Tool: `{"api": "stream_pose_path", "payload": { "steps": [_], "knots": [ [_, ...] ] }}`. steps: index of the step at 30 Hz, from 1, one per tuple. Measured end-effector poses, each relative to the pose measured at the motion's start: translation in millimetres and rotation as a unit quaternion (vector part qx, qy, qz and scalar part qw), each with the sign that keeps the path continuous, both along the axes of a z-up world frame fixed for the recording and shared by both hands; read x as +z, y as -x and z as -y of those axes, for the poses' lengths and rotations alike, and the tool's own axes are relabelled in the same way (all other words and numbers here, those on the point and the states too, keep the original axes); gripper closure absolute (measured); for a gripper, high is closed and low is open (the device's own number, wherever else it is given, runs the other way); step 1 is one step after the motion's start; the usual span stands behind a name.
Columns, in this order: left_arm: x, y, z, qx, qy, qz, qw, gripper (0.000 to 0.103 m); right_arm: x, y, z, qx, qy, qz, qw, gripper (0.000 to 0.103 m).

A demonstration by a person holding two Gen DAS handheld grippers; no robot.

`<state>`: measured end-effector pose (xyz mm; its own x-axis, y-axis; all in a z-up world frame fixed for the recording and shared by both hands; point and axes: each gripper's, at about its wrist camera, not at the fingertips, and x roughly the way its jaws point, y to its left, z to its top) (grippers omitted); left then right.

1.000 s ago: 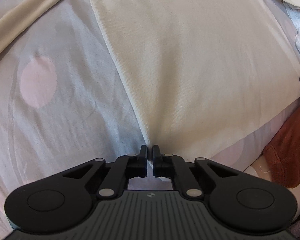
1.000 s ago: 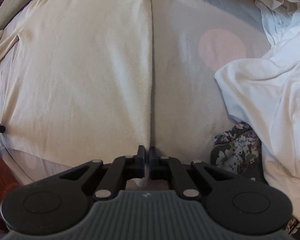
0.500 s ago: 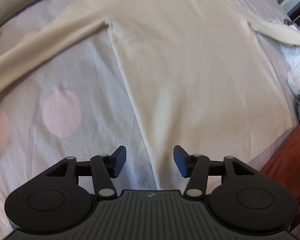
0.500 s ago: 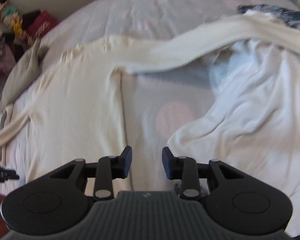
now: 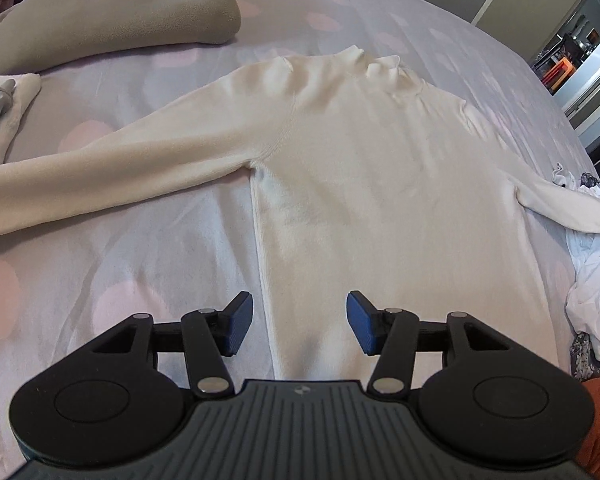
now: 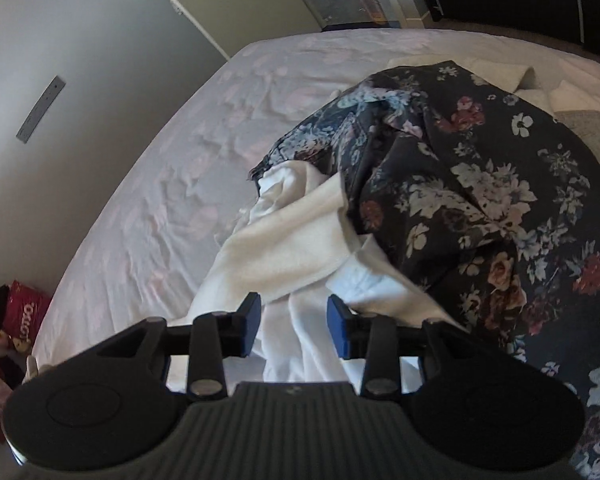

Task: Fold clothes
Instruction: 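Grasp a sweatshirt sleeve cuff with the right gripper and lift it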

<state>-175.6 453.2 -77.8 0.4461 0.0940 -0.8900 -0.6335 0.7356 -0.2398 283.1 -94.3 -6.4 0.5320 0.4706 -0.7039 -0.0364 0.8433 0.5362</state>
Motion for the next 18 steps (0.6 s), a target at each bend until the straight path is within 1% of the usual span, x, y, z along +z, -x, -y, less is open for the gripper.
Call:
{"api": "stream_pose_path", "payload": {
  "steps": [2, 5, 8, 9, 10, 13, 18],
  "knots": [
    [-4, -5, -1, -0.001, 0.003, -0.003, 1.0000, 0.053, -4, -6, 8, -0.019, -0.018, -0.004, 1.000, 0.063],
    [-8, -11, -1, -0.003, 0.003, -0.010, 0.9999, 0.053, -14, -15, 11, -0.042, -0.029, -0.005, 0.999, 0.063],
    [-12, -16, -4, -0.004, 0.006, -0.016, 0.9998, 0.053, -18, -22, 10, -0.050, -0.029, -0.002, 0.998, 0.075],
    [-13, -18, -5, -0.004, 0.007, -0.018, 0.9998, 0.053, -17, -23, 9, -0.052, -0.028, 0.002, 0.998, 0.088],
    [-14, -19, -6, -0.003, 0.007, -0.020, 0.9998, 0.053, -14, -24, 8, -0.052, -0.025, 0.007, 0.998, 0.095],
    [-15, -23, -9, -0.002, 0.007, -0.019, 0.9998, 0.053, 3, -23, 1, -0.044, -0.022, 0.033, 0.998, 0.096],
    [-15, -27, -15, 0.007, 0.006, -0.011, 0.9999, 0.053, 55, -24, -37, 0.010, -0.007, 0.090, 0.996, 0.097]
  ]
}}
